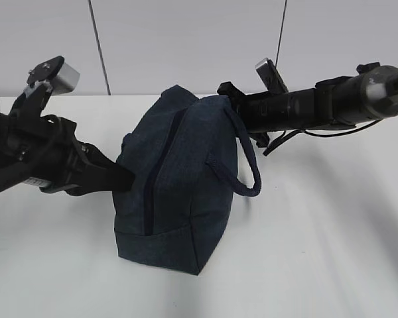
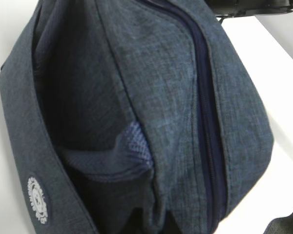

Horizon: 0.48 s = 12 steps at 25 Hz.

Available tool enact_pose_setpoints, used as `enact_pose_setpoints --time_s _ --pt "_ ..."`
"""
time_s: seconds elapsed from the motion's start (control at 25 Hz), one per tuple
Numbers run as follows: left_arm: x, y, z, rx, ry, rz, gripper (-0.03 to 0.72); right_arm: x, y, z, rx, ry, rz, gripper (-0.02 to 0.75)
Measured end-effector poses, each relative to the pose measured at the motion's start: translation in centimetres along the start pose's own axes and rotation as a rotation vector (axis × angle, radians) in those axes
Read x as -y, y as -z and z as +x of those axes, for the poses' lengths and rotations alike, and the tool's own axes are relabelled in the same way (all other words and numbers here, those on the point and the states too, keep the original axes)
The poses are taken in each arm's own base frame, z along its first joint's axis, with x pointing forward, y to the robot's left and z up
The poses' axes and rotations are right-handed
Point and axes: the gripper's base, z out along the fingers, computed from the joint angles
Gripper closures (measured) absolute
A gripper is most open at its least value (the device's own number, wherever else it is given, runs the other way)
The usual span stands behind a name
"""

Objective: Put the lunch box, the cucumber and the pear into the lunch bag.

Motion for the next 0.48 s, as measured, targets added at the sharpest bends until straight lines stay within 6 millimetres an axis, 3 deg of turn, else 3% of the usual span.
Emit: enact_pose_setpoints --time_s 0.12,0.28,0.36,0.48 --pt "0.1 0.0 0.0 -0.003 0.000 0.006 0.687 -0.2 0.0 -0.3 0.007 0.006 -0.008 0.664" --pt "0.1 0.0 0.1 -0.006 -0.002 0.008 0.679 -1.4 0.5 -1.8 0.018 0.036 -0.081 0.342" --pt "0.1 0.0 0.1 -0.007 -0.003 0.008 0.654 -2.1 0.9 -2.7 0.024 0.057 -0.127 0.228" --pt "0.1 0.0 0.1 -0.010 -0.006 0.007 0.543 -2.4 1.9 -4.0 0.040 0.072 -0.164 0.185"
